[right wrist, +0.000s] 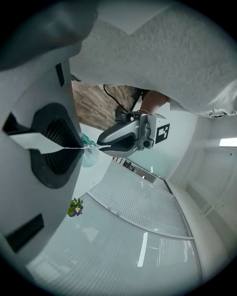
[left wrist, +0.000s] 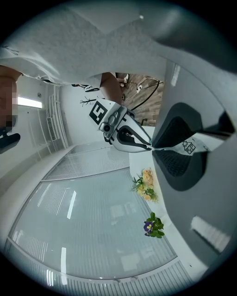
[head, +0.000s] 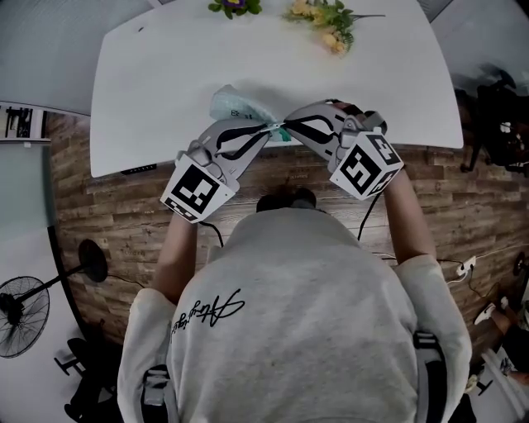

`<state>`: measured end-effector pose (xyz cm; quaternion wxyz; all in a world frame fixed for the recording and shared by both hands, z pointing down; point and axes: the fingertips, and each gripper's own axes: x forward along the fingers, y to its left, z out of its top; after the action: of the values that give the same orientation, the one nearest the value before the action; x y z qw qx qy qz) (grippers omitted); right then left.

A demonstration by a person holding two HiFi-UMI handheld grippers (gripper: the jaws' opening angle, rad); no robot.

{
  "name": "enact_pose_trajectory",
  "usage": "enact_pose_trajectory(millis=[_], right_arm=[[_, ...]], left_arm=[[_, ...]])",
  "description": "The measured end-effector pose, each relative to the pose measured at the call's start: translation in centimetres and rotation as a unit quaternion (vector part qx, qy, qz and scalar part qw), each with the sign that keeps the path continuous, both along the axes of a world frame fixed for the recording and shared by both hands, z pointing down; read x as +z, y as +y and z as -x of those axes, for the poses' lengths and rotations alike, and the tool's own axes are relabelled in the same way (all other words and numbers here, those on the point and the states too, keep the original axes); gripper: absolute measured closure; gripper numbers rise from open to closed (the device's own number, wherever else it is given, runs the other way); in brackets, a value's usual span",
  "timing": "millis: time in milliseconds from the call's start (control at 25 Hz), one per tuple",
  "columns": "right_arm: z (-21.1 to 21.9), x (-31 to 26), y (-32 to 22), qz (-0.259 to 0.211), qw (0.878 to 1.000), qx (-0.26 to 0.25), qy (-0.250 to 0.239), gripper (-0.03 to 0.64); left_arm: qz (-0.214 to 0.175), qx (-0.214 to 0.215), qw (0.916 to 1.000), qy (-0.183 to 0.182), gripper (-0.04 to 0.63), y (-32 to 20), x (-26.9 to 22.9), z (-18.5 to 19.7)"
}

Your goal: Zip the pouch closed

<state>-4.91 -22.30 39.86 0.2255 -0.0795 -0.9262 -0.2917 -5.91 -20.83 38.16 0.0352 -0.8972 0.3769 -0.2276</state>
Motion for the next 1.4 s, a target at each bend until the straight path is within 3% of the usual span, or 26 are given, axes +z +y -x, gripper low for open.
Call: enact_pose_trajectory(millis=[880, 1400], right_arm=[[1.1, -2.7, -2.4, -0.115, 0.99, 0.073, -0.033, 0.614], [1.8, -1.5, -5.5, -0.154, 0.982, 0.111, -0.025, 0.614]], left_arm=[[-0.019, -0.084, 0.9959, 0.029, 0.583, -2.0, -2.9, 2.6], [-0.01, -0.092, 0.9953, 0.03, 0.583, -4.8, -2.1, 3.4]])
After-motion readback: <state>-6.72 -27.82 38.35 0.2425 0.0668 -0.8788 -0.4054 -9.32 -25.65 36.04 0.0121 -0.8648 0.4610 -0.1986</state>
